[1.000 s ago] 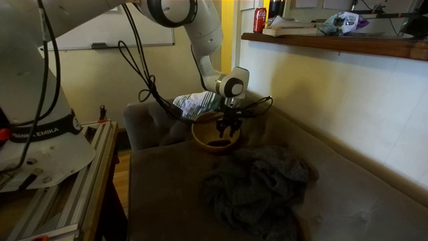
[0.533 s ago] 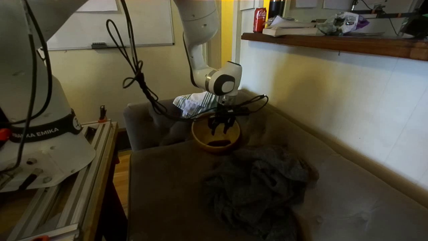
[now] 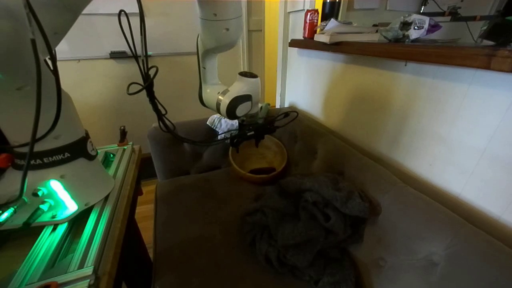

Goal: Remove the black remote from the wooden bowl and put it on the wooden top counter

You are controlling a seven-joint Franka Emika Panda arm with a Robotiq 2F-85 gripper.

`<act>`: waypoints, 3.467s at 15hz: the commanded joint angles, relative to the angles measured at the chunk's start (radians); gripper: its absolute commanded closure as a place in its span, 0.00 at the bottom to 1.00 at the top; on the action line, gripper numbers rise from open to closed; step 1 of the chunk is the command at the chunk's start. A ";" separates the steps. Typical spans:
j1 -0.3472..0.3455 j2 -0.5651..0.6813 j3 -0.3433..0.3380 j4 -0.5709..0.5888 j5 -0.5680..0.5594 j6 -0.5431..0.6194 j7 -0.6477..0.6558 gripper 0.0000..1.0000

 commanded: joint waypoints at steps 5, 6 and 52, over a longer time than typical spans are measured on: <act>0.180 -0.027 -0.122 0.057 -0.054 0.009 0.230 0.00; 0.209 -0.018 -0.142 0.074 -0.047 -0.007 0.260 0.00; 0.312 0.568 -0.210 1.120 -0.176 -0.966 0.090 0.67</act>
